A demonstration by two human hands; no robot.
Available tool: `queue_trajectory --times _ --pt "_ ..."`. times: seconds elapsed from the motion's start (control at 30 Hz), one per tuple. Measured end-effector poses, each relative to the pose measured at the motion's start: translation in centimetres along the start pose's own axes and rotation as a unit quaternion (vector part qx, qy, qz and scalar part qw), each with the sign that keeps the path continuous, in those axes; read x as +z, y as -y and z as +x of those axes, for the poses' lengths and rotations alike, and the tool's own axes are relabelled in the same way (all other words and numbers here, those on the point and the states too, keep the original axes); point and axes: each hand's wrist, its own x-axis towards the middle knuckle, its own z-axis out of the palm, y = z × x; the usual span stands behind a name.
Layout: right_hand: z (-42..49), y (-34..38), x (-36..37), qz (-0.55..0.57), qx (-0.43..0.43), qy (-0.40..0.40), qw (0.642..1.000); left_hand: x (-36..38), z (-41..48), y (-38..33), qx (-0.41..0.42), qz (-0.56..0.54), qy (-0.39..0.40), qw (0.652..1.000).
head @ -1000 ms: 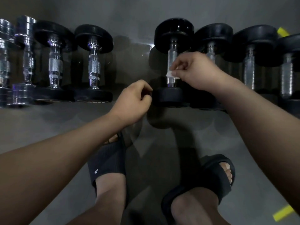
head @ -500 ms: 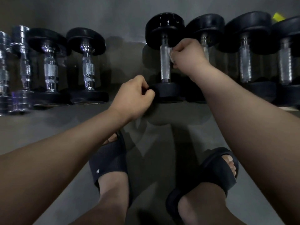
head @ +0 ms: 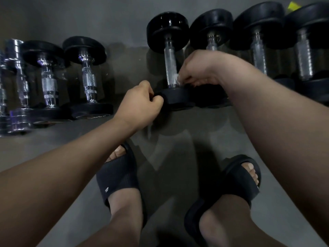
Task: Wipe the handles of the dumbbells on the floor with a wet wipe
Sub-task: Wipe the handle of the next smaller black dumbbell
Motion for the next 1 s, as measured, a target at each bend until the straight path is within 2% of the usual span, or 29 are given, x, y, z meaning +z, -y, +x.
queue_trajectory --times 0.1,0.17,0.27,0.33,0.4,0.53,0.6,0.7,0.77,0.9,1.0 --pt "0.5 1.2 0.6 0.088 -0.004 -0.087 0.992 0.0 -0.2 -0.1 0.006 0.002 0.002 1.0" --pt "0.8 1.4 1.0 0.105 -0.017 -0.137 0.985 0.0 -0.2 0.0 0.013 0.001 0.001 1.0" --pt "-0.5 1.0 1.0 -0.029 -0.027 -0.09 0.995 -0.1 -0.1 0.3 0.019 0.0 -0.001 1.0" --pt "-1.9 0.8 0.8 -0.146 -0.034 -0.054 0.987 -0.1 -0.1 0.5 0.019 -0.004 -0.002 1.0" --pt "-2.4 1.2 0.7 -0.172 -0.048 -0.07 0.981 0.0 -0.1 0.4 0.022 -0.006 -0.001 1.0" --pt "-1.2 2.5 1.2 -0.068 -0.081 -0.184 0.977 -0.1 -0.2 0.4 0.038 -0.001 0.001 0.999" --pt "-1.1 2.2 1.8 -0.034 -0.107 -0.212 0.971 -0.2 -0.3 0.5 0.037 -0.001 0.007 0.999" --pt "-2.0 0.6 2.3 -0.074 -0.145 -0.195 0.967 -0.5 0.1 1.1 0.013 -0.028 0.023 0.999" --pt "-2.3 -0.6 2.0 -0.058 -0.153 -0.167 0.972 -0.7 0.5 1.6 -0.011 -0.058 0.026 0.998" --pt "-3.7 -1.0 1.7 0.134 -0.19 -0.129 0.964 -1.1 1.3 1.7 0.001 -0.151 -0.027 0.988" --pt "-5.0 -0.1 2.3 0.216 -0.24 -0.098 0.941 -1.9 1.4 1.2 0.033 -0.254 -0.02 0.966"
